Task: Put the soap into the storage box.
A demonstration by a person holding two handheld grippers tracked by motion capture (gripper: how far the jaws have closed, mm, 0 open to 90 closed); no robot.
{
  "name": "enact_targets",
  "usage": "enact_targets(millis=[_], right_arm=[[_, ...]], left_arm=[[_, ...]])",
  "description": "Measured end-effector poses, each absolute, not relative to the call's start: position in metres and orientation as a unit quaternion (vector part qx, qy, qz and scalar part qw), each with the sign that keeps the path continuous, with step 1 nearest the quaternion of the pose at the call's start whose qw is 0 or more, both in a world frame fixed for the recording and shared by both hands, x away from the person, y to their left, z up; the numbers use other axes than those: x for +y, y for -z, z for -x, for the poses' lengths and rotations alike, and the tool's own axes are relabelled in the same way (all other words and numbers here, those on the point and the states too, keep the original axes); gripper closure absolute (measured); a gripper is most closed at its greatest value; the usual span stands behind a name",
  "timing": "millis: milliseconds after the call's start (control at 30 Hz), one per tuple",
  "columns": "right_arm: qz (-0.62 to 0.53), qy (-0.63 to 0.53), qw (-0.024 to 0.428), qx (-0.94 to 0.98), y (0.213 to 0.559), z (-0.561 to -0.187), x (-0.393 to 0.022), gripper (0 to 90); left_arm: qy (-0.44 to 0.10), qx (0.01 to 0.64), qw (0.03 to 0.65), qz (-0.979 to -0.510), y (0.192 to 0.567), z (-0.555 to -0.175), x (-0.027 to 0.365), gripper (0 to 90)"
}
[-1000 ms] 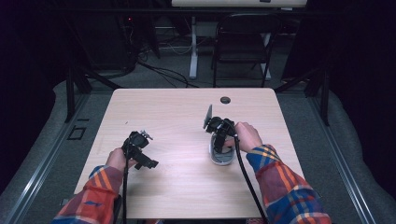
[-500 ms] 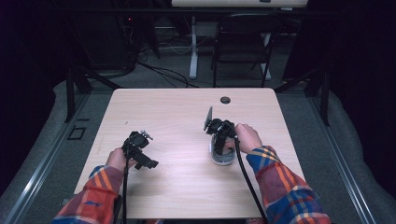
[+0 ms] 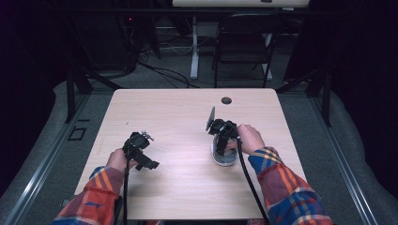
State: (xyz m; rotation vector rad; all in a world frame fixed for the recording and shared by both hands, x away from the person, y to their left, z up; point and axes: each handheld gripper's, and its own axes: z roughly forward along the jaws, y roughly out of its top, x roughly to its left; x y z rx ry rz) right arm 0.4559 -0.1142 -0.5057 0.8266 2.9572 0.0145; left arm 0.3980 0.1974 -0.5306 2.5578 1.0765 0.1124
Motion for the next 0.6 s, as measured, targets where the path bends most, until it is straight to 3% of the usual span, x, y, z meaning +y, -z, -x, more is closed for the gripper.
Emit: enact_targets(millis=[600], right_arm=[[-0.277, -0.021, 0.035, 0.96, 0.492, -0.451, -0.128, 16.7]], left_arm=[[-0.041, 0.381, 0.179, -0.906, 0.531, -0.398, 0.197, 0.0]])
